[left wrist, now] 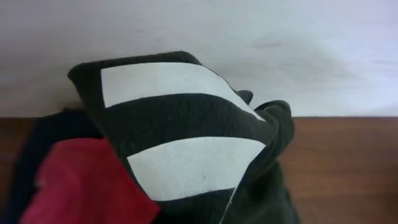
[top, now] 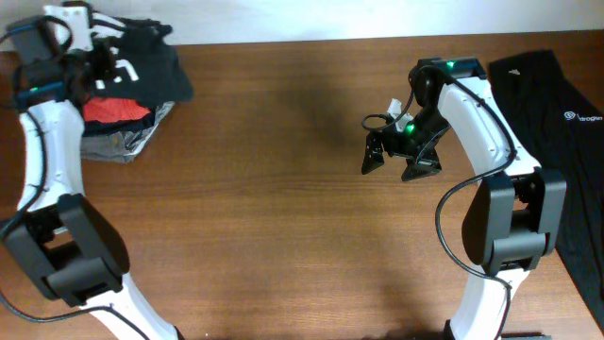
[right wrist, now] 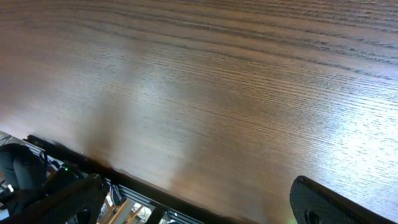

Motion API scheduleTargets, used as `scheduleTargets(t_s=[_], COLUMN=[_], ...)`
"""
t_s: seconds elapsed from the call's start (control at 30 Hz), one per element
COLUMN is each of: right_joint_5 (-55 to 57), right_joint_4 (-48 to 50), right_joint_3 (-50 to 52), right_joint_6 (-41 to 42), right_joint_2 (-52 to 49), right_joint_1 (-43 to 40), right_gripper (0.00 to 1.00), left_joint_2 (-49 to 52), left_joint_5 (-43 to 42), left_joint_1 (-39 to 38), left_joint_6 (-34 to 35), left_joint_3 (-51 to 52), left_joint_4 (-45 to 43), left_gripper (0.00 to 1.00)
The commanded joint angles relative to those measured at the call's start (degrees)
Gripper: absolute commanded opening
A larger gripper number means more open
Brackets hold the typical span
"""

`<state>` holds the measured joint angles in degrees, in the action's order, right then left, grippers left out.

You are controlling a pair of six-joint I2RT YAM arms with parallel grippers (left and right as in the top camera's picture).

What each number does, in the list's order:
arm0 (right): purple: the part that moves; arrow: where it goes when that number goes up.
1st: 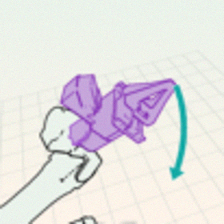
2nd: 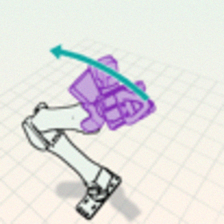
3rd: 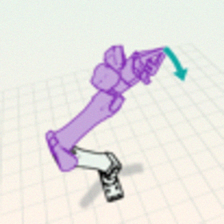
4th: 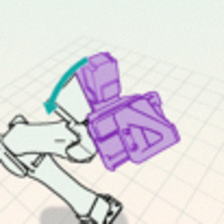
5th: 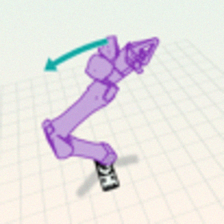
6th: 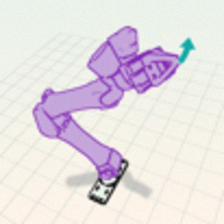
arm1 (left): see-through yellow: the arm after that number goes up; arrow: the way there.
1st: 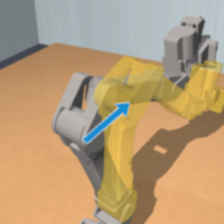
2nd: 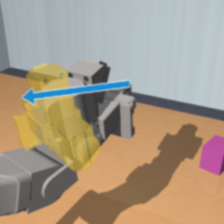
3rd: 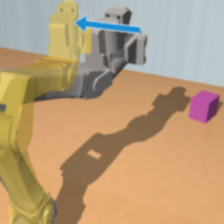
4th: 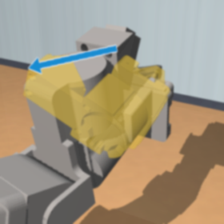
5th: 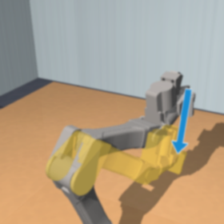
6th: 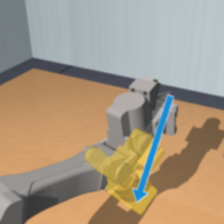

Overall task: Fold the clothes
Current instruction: 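Place the bundle on top of the folded stack at top left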

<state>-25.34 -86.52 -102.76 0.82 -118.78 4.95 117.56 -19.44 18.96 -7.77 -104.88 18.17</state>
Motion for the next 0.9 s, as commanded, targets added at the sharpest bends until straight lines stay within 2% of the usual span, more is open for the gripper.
scheduleTargets(t_s=[0.0, 0.53, 0.87], right_joint_5=[0.72, 0.72, 0.79], right_joint_4=[-0.57, -1.64, -1.95], right_joint_3=[-0.74, -0.74, -0.74], right_joint_6=[-0.57, -0.57, -0.59], right_joint_2=[1.95, 1.95, 1.95], right_joint_1=[0.00, 0.00, 0.00], right_gripper=[0.99, 0.99, 0.99], left_joint_2=[0.76, 8.09, 8.04], left_joint_5=[-0.02, -0.17, -0.22], left_joint_1=[2.25, 7.37, 7.37], left_joint_6=[-0.87, -0.90, -0.68], left_joint_3=[-1.51, -1.73, -11.19], left_joint_4=[-1.79, -7.69, -2.73], left_gripper=[0.01, 0.04, 0.04])
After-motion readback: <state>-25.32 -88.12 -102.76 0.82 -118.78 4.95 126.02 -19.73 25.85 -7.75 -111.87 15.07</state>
